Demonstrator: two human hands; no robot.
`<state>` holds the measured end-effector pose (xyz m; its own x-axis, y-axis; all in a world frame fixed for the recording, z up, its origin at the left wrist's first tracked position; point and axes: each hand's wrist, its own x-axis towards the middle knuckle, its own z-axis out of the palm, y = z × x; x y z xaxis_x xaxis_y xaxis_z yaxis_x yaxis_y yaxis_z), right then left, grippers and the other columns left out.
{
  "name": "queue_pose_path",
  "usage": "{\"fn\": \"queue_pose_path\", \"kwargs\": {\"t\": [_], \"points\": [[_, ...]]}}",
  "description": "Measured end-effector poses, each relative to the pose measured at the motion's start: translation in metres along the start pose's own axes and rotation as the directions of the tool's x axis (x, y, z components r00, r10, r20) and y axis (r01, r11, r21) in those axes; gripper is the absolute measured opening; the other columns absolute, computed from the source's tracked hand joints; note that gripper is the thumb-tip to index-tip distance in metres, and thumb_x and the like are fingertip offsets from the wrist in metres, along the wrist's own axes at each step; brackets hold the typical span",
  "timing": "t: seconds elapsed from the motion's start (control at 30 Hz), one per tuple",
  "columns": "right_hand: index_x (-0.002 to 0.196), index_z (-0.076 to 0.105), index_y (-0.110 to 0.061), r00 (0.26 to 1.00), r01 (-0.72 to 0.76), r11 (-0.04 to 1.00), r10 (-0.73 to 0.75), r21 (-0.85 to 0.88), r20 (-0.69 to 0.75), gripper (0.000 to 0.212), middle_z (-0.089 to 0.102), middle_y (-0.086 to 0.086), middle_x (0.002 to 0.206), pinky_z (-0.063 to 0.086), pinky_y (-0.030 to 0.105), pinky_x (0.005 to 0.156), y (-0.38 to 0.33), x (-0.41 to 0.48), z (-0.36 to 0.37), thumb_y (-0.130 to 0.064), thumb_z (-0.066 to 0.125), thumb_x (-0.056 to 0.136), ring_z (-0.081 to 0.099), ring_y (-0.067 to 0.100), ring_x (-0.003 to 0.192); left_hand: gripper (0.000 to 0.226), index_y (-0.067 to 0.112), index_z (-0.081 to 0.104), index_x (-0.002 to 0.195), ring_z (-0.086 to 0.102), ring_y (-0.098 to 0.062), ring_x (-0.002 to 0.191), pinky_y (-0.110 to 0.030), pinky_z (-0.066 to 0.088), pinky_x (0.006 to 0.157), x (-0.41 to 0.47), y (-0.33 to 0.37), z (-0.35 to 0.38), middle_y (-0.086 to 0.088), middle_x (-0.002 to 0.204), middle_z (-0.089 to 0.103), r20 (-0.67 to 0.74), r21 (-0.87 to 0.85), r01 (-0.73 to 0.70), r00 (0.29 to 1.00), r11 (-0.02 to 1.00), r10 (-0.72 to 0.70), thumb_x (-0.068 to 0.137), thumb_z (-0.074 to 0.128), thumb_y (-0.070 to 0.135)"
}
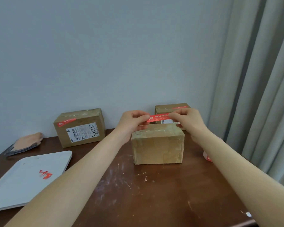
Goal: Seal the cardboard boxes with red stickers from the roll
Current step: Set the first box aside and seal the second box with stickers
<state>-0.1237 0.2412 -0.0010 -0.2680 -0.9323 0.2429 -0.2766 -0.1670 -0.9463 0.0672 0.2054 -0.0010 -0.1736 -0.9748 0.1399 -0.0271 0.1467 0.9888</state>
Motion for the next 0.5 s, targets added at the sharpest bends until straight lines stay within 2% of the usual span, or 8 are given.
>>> {"fn": "queue_pose_path", "kwargs": {"t": [0.13, 0.27, 0.37, 0.5], "points": [[0.090, 0.070, -0.004, 0.995, -0.094, 0.993, 0.091, 0.072, 0.044, 0.023, 0.066, 0.000, 0.076, 0.046, 0.019, 0.057, 0.000, 0.009, -0.002, -0.023, 0.076, 0.080, 0.060, 0.006, 0.068, 0.006, 0.003, 0.066, 0.092, 0.065, -0.014, 0.068, -0.025, 0.059, 0.064, 0.011, 0.007, 0.004, -0.006, 0.077, 0.066, 0.007, 0.008, 0.014, 1.000, 1.000, -0.014, 0.087, 0.064, 0.002], [0.086, 0.070, -0.005, 0.986, -0.167, 0.982, 0.165, 0.088, 0.031, 0.016, 0.067, 0.004, 0.073, 0.045, 0.018, 0.051, 0.003, 0.024, -0.003, -0.016, 0.077, 0.078, 0.057, 0.006, 0.056, 0.007, 0.001, 0.067, 0.090, 0.066, -0.012, 0.061, -0.027, 0.059, 0.067, 0.023, 0.010, 0.009, -0.008, 0.076, 0.066, 0.005, 0.049, 0.033, 0.999, 0.998, -0.034, 0.084, 0.066, -0.002], [0.084, 0.069, -0.002, 0.979, -0.205, 0.978, 0.205, 0.041, 0.006, 0.013, 0.065, 0.007, 0.070, 0.044, 0.017, 0.047, 0.005, 0.035, 0.000, -0.009, 0.076, 0.076, 0.053, 0.007, 0.052, 0.012, 0.000, 0.065, 0.094, 0.065, -0.013, 0.059, -0.027, 0.060, 0.064, 0.034, 0.008, 0.013, -0.011, 0.076, 0.066, -0.033, 0.135, 0.053, 0.998, 0.989, -0.049, 0.082, 0.068, -0.001], [0.083, 0.072, -0.001, 0.965, -0.253, 0.963, 0.257, -0.091, 0.043, 0.012, 0.061, 0.006, 0.062, 0.043, 0.018, 0.047, 0.010, 0.044, 0.003, -0.010, 0.075, 0.077, 0.050, 0.008, 0.049, 0.001, 0.004, 0.067, 0.082, 0.064, -0.018, 0.064, -0.028, 0.060, 0.065, 0.043, 0.001, 0.015, -0.010, 0.075, 0.066, -0.046, 0.321, 0.097, 0.995, 0.942, -0.087, 0.083, 0.068, 0.004]]}}
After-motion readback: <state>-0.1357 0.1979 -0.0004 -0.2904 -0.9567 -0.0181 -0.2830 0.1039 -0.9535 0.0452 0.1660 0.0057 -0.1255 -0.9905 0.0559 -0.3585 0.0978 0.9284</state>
